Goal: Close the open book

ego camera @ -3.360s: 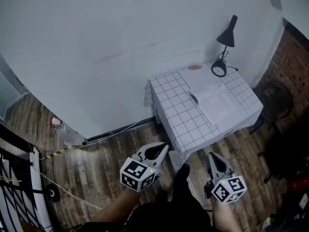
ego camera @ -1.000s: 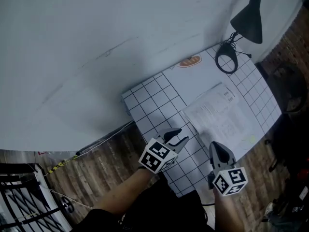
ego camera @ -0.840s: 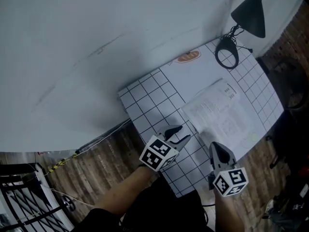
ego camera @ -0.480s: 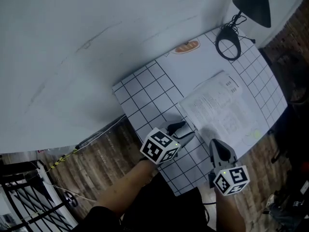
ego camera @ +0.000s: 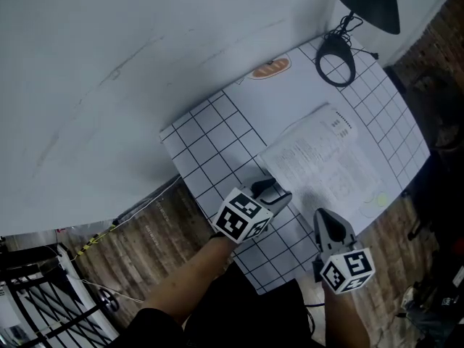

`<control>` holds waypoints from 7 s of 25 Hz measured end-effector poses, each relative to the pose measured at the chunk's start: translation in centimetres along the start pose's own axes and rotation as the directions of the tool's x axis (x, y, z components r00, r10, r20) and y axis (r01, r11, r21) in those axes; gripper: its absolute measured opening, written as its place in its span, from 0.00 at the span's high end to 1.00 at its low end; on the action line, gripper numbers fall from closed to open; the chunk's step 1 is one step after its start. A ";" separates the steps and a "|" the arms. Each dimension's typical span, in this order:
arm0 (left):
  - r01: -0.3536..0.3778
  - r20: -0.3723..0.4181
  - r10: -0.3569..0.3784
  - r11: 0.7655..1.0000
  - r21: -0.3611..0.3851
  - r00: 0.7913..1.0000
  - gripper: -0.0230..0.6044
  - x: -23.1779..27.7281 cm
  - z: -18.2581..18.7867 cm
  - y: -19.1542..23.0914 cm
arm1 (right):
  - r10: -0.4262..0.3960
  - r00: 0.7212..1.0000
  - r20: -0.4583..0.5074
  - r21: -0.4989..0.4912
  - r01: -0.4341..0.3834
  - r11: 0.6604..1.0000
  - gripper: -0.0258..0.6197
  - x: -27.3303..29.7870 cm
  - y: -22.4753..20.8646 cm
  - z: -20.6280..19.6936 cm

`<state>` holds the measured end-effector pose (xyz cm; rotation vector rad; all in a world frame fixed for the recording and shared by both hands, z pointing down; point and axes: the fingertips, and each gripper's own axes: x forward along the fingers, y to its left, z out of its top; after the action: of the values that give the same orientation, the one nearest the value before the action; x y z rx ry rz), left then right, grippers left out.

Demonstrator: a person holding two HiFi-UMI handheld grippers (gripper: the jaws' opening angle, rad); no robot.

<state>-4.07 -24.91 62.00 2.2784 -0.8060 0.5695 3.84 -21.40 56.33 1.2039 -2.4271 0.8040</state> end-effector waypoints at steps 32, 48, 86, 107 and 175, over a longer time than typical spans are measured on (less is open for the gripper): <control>-0.069 0.023 0.066 0.986 0.154 0.998 0.78 -0.4 1.1 -1.6 | -0.027 0.999 0.045 0.007 0.026 1.000 0.96 -2.4 0.4 0.8; 0.036 -0.012 -0.034 0.970 0.242 0.999 0.91 0.9 0.2 -5.2 | -0.101 0.993 0.060 0.044 0.099 0.994 0.96 -4.5 0.1 -0.2; 0.076 0.173 -0.063 0.995 -0.069 0.983 0.90 1.6 4.0 -5.5 | -0.078 0.997 0.025 0.049 0.076 0.996 0.95 -7.5 -2.8 -0.2; 0.036 0.023 -0.036 0.999 0.013 0.999 0.80 4.4 1.9 -9.2 | -0.140 0.987 0.073 0.117 0.131 0.984 0.95 -11.7 -5.1 -0.6; -0.062 0.110 0.050 0.992 0.108 0.993 0.76 -5.8 7.1 -13.4 | -0.027 0.989 0.142 0.055 0.019 0.998 0.96 -12.3 -2.6 5.9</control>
<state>2.07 -19.49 47.98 2.4120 -0.9130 0.5336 13.09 -18.57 46.31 1.3510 -2.5140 0.8066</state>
